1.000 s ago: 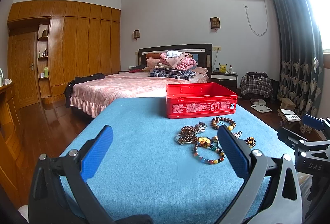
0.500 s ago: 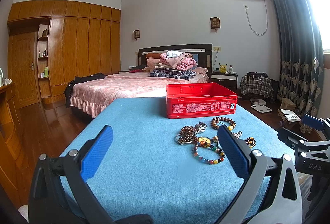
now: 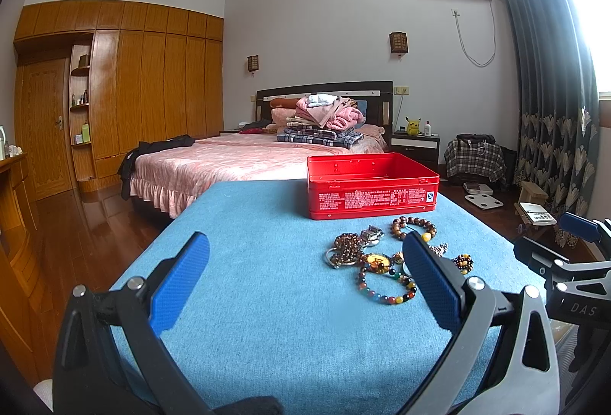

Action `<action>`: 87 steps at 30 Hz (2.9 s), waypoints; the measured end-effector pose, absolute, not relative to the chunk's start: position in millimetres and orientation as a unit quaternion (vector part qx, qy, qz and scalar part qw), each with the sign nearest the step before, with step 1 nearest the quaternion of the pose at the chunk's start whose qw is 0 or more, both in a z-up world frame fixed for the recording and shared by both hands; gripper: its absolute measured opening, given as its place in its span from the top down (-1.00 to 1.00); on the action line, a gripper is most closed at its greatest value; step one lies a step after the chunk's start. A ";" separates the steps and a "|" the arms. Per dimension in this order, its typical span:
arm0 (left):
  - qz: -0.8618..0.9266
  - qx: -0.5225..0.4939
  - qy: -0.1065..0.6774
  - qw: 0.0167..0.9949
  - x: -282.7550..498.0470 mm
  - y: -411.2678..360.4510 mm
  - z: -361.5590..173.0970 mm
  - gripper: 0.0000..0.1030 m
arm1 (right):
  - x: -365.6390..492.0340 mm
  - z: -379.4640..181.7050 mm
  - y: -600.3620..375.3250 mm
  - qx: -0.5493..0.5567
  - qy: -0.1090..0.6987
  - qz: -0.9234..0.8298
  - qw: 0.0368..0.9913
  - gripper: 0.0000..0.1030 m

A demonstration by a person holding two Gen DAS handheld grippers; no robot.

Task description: Organize jewelry

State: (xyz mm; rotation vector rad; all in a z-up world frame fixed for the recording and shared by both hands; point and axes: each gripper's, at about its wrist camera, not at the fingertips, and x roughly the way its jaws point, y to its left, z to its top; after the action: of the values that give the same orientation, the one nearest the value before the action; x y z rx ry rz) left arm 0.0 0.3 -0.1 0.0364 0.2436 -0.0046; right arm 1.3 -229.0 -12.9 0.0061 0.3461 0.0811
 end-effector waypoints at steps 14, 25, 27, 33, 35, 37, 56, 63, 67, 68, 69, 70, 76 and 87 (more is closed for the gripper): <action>-0.003 0.018 0.122 0.992 0.2 0.6 -0.3 -0.90 | 1.9 -13.3 -229.3 0.003 0.172 0.040 0.984 -0.88; -0.003 0.013 0.148 0.989 10.5 2.7 -8.3 -0.90 | 7.9 -19.1 -229.7 0.006 0.185 0.052 0.981 -0.88; -0.001 0.018 0.154 0.988 13.3 1.0 -13.4 -0.90 | 8.1 -20.1 -232.8 0.009 0.189 0.053 0.980 -0.88; -0.004 0.015 0.171 0.985 22.0 1.9 -24.0 -0.90 | 18.9 -37.3 -227.2 0.014 0.207 0.061 0.976 -0.84; -0.004 0.017 0.172 0.985 24.7 1.7 -27.5 -0.90 | 23.8 -43.5 -225.1 0.016 0.217 0.067 0.974 -0.72; -0.005 0.014 0.176 0.984 28.2 2.1 -30.5 -0.90 | 29.8 -50.2 -221.7 0.018 0.227 0.075 0.971 -0.64; 0.000 -0.017 0.206 0.978 56.5 18.1 -55.0 -0.90 | 49.8 -72.6 -194.5 0.019 0.239 0.120 0.963 0.11; 0.001 -0.019 0.210 0.978 59.3 19.5 -55.9 -0.90 | 48.1 -74.2 -184.0 -0.003 0.249 0.146 0.958 0.24; -0.001 -0.016 0.210 0.978 59.7 18.7 -56.4 -0.90 | 48.0 -74.6 -180.5 -0.013 0.247 0.155 0.956 0.49; -0.001 -0.017 0.210 0.977 59.8 18.7 -56.5 -0.90 | 47.9 -74.9 -180.9 -0.012 0.247 0.157 0.956 0.51; -0.001 -0.017 0.210 0.978 59.9 18.5 -56.6 -0.90 | 48.4 -75.0 -181.4 -0.011 0.248 0.162 0.955 0.53; -0.001 -0.017 0.211 0.977 60.4 18.2 -56.9 -0.90 | 49.0 -74.6 -182.5 -0.008 0.249 0.165 0.954 0.53; -0.002 -0.014 0.213 0.977 61.1 16.1 -58.3 -0.90 | 52.3 -70.1 -184.3 0.006 0.246 0.173 0.954 0.47; -0.003 -0.014 0.215 0.977 61.9 15.7 -59.8 -0.90 | 67.5 -74.9 -183.1 0.037 0.261 0.187 0.946 0.42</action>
State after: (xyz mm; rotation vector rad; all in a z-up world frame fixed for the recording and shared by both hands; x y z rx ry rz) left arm 61.9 15.7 -59.8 -0.0276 0.4324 -0.0055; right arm 67.5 -183.1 -74.9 0.0746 0.5309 0.3801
